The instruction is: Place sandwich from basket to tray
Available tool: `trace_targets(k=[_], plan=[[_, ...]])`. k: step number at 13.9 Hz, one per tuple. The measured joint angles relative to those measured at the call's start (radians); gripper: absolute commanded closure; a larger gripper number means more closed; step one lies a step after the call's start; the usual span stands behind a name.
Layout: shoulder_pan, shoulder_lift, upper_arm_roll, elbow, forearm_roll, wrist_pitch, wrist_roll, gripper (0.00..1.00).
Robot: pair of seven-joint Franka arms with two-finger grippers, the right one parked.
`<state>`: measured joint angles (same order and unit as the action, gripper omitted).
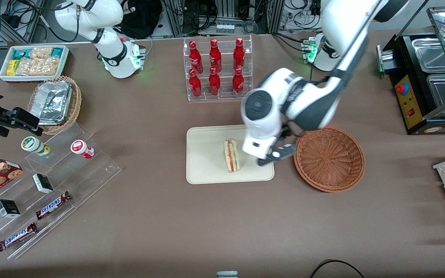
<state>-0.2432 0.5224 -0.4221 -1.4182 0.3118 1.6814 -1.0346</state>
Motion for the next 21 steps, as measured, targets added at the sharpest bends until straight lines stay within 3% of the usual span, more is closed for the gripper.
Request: trace_targets(k=[9,14,17,21], plan=[[0.224,-0.202,0.001,-0.212,-0.077,-0.006,0.314,0.0],[0.34,-0.348,0.017,-0.32,-0.182,-0.049,0.567,0.0],[0.337,-0.409,0.085,-0.327,-0.218,-0.109,0.686,0.0],[0.263,-0.488,0.256,-0.325,-0.273,-0.185,0.838,0.0]])
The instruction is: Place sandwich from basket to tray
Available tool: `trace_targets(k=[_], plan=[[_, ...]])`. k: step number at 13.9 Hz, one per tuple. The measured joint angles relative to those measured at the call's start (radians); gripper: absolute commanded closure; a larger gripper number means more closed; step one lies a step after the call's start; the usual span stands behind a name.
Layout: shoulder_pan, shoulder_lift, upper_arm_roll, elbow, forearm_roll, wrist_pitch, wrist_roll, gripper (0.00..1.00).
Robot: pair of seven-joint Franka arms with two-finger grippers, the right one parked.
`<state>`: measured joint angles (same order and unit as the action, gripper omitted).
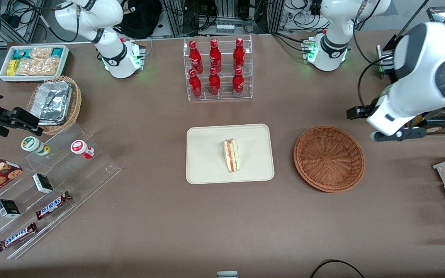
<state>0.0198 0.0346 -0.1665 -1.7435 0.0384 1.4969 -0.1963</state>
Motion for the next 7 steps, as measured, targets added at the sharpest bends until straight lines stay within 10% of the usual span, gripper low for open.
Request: trace_targets(k=[7], plan=[[-0.046,-0.041,0.104,0.128,-0.005,-0.13,0.078,0.0]])
